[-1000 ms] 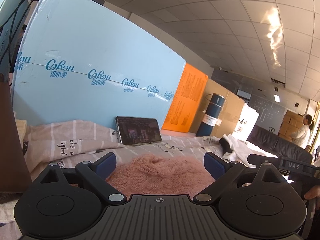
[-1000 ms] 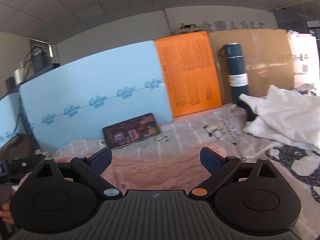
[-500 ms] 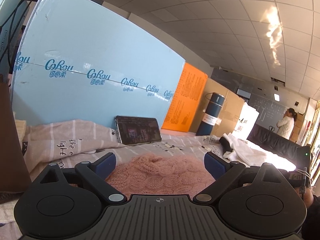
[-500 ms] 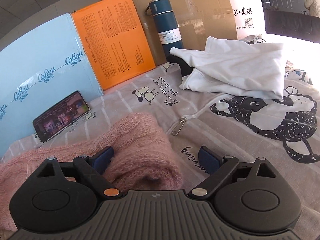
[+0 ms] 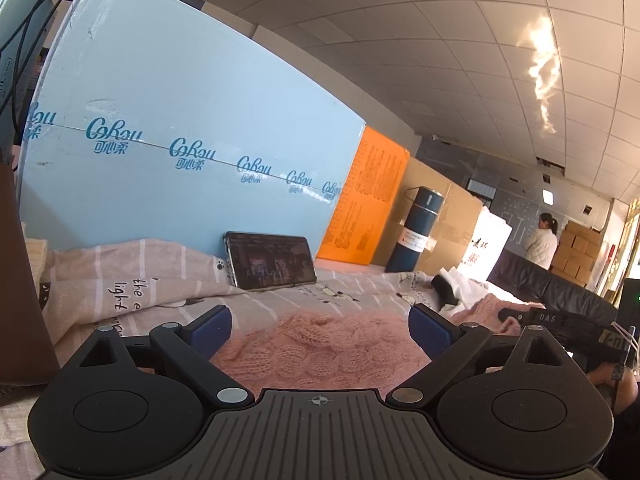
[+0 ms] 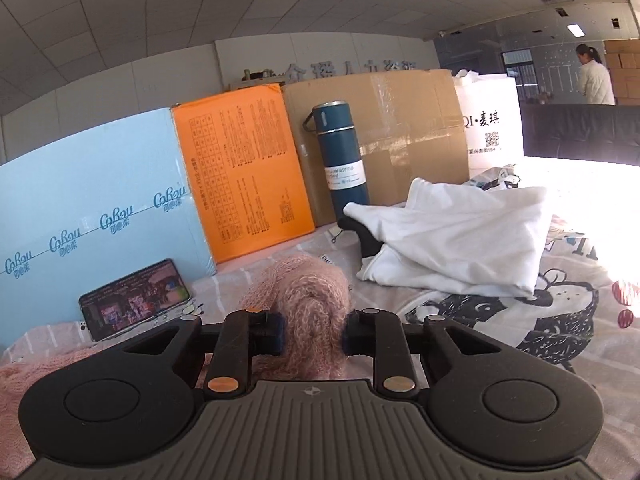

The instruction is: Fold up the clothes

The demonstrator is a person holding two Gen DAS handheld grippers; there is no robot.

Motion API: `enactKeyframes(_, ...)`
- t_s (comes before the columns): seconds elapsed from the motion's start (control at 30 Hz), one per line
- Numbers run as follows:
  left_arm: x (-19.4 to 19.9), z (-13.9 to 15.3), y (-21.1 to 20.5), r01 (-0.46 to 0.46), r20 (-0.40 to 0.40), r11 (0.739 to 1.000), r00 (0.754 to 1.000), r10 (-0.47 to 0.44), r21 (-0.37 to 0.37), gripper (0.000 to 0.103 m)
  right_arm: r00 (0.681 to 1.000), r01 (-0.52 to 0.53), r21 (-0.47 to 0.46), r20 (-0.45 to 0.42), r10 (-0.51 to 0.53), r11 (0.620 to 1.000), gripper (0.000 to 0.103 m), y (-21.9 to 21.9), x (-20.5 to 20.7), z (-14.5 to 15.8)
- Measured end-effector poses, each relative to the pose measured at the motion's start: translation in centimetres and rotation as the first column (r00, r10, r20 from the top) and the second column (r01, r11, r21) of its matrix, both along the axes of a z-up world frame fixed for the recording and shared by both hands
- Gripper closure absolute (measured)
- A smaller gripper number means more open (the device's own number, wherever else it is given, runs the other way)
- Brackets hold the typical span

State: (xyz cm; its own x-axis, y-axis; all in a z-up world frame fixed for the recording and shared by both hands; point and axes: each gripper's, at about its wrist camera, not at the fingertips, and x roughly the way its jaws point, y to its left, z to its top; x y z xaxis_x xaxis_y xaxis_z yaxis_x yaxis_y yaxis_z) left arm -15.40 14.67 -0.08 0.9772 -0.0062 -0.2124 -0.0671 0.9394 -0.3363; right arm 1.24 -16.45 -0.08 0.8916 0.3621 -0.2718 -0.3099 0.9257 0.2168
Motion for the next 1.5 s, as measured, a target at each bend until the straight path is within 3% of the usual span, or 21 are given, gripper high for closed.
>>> enactKeyframes(0.23,0.9,-0.4,-0.8,0.044,-0.077,0.998,0.996,-0.041,0.04,0.006,0.982,0.166,-0.111,0.108,-0.154,0.98,0.082,-0.6,-0.1,0.6)
enactKeyframes(0.4,1.8,-0.9,-0.7,-0.024,-0.184,0.996,0.982,0.039,0.084,0.006,0.941,0.155,-0.234,0.332,-0.071,0.96,0.081,2.7,-3.9,1.1)
enactKeyframes(0.53,1.9,-1.2,0.5,-0.088,-0.202,0.995,0.975,0.095,0.045,0.006,0.841,0.164,-0.4,0.535,0.084,0.902,0.08,7.0,-8.2,0.7)
enactKeyframes(0.67,0.3,-0.4,1.5,-0.136,-0.076,0.99,0.988,0.134,-0.02,0.006,0.711,0.194,-0.55,0.649,0.27,0.813,0.08,11.7,-12.3,-1.0)
enactKeyframes(0.73,-0.5,0.0,2.1,-0.157,-0.02,0.985,0.988,0.156,-0.065,0.006,0.679,0.151,-0.609,0.637,0.366,0.779,0.08,13.6,-13.9,-1.7)
enactKeyframes(0.9,-1.6,0.5,3.5,-0.179,0.054,0.969,0.98,0.19,-0.169,0.006,0.694,-0.122,-0.66,0.478,0.539,0.742,0.079,16.5,-15.9,-1.8)
enactKeyframes(1.0,-1.8,0.5,4.0,-0.165,0.069,0.965,0.981,0.182,-0.206,0.006,0.704,-0.349,-0.603,0.336,0.625,0.717,0.079,16.6,-15.8,-1.2)
enactKeyframes(1.13,-1.8,0.6,4.0,-0.141,0.086,0.965,0.983,0.163,-0.221,0.006,0.691,-0.634,-0.371,0.12,0.712,0.678,0.078,16.0,-13.4,-0.5)
enactKeyframes(1.17,-1.7,0.6,4.0,-0.139,0.082,0.965,0.984,0.16,-0.223,0.006,0.67,-0.692,-0.295,0.075,0.738,0.658,0.077,15.7,-12.7,-0.6)
enactKeyframes(1.23,-1.6,0.5,4.0,-0.134,0.075,0.965,0.985,0.155,-0.224,0.006,0.612,-0.782,-0.144,0.003,0.791,0.606,0.061,15.7,-11.4,-1.4)
enactKeyframes(1.3,-1.6,0.5,3.9,-0.132,0.076,0.966,0.985,0.152,-0.223,0.006,0.549,-0.835,-0.025,-0.069,0.833,0.549,0.057,16.1,-10.4,-2.3)
enactKeyframes(1.37,-1.7,0.5,3.9,-0.132,0.08,0.966,0.985,0.153,-0.221,0.006,0.531,-0.843,0.052,-0.069,0.844,0.535,0.051,15.7,-10.2,-2.1)
enactKeyframes(1.43,-1.9,0.6,4.0,-0.141,0.081,0.964,0.983,0.163,-0.227,0.006,0.502,-0.856,0.119,-0.041,0.864,0.503,0.024,14.4,-10.2,-1.4)
enactKeyframes(1.5,-2.3,0.8,4.1,-0.164,0.072,0.954,0.98,0.187,-0.249,0.006,0.473,-0.873,0.15,0.035,0.88,0.463,0.017,12.1,-10.7,0.1)
